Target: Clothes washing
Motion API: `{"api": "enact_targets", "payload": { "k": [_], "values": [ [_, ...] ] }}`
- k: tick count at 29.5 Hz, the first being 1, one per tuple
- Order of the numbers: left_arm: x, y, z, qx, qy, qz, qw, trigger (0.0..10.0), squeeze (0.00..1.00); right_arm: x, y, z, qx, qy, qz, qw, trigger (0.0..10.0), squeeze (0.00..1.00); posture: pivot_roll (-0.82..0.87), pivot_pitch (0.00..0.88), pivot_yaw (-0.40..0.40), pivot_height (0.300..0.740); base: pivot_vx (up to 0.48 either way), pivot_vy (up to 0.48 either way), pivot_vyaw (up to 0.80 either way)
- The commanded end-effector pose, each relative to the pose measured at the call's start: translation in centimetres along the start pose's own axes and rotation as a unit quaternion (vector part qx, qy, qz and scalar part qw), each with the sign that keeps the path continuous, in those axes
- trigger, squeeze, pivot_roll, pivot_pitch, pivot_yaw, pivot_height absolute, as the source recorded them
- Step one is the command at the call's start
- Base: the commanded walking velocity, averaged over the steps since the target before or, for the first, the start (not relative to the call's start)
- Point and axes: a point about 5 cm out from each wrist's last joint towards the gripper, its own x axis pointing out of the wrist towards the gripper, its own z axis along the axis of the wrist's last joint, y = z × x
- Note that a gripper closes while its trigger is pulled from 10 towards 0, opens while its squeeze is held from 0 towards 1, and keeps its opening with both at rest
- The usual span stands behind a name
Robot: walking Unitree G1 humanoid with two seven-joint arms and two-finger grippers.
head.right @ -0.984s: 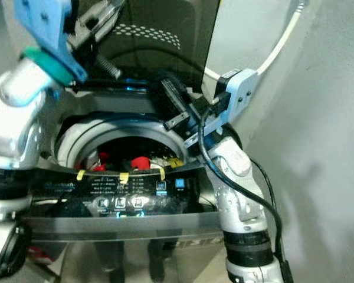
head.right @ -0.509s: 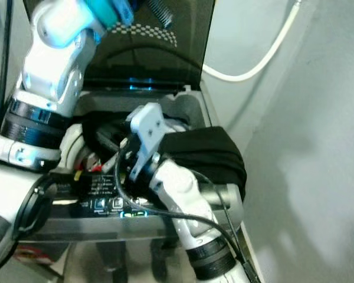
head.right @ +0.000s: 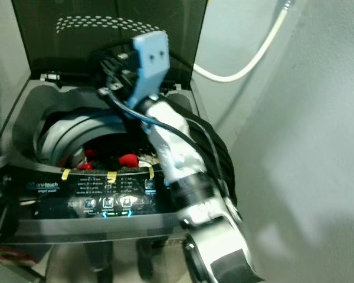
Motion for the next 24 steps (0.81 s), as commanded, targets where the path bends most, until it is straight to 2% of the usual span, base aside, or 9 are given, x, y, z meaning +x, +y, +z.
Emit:
{"api": "enact_targets", "payload": {
  "k": [1, 5, 7, 8, 9, 14, 19, 23, 24],
  "values": [
    [-3.2, -0.8, -2.2, -0.084, 0.086, -0.024, 0.992, 10.0, 0.0, 1.7, 1.3, 2.3, 0.003, -0.042, 0.041, 0.998, 10.0, 0.0, 0.23, 0.018, -0.1, 0.74, 0.0, 0.0, 0.0],
    [-8.7, -2.2, -3.8, -0.176, 0.177, -0.072, 0.966, 10.0, 0.0, 3.6, 2.8, 5.5, 0.02, -0.092, 0.088, 0.992, 10.0, 0.0, 0.23, 0.024, -0.096, 0.74, 0.0, 0.0, 0.0],
    [-9.5, -2.5, -3.8, -0.196, 0.186, -0.083, 0.959, 10.0, 0.0, 3.9, 3.0, 6.1, 0.025, -0.102, 0.093, 0.99, 10.0, 0.0, 0.23, 0.024, -0.096, 0.74, 0.0, 0.0, 0.0],
    [-12.3, -4.5, -4.1, -0.253, 0.226, -0.123, 0.933, 10.0, 0.0, 4.4, 2.8, 9.6, 0.112, -0.171, 0.116, 0.972, 10.0, 0.0, 0.22, 0.027, -0.092, 0.74, 0.0, 0.0, 0.0],
    [-13.1, -5.4, -4.3, -0.272, 0.241, -0.135, 0.922, 10.0, 0.0, 4.4, 2.7, 11.2, 0.146, -0.2, 0.134, 0.959, 10.0, 0.0, 0.22, 0.027, -0.092, 0.74, 0.0, 0.0, 0.0],
    [-13.8, -7.2, -4.7, -0.299, 0.257, -0.155, 0.906, 10.0, 0.0, 4.0, 2.7, 13.4, 0.19, -0.242, 0.175, 0.935, 10.0, 0.0, 0.21, 0.025, -0.08, 0.74, 0.0, 0.0, 0.0],
    [-12.4, -9.1, -6.2, -0.314, 0.26, -0.181, 0.895, 10.0, 0.0, 2.8, 1.5, 13.8, 0.229, -0.259, 0.186, 0.92, 10.0, 0.0, 0.19, 0.017, -0.056, 0.74, 0.0, 0.0, 0.0],
    [-10.7, -9.4, -7.2, -0.311, 0.27, -0.184, 0.893, 10.0, 0.0, 1.5, -1.4, 11.3, 0.185, -0.228, 0.108, 0.95, 10.0, 0.0, 0.18, 0.013, -0.038, 0.74, 0.0, 0.0, 0.0],
    [-10.3, -9.1, -7.4, -0.312, 0.272, -0.177, 0.893, 10.0, 0.0, 1.0, -2.3, 9.9, 0.127, -0.195, 0.071, 0.97, 10.0, 0.0, 0.16, 0.013, -0.022, 0.74, 0.0, 0.0, 0.0]
  ]
}}
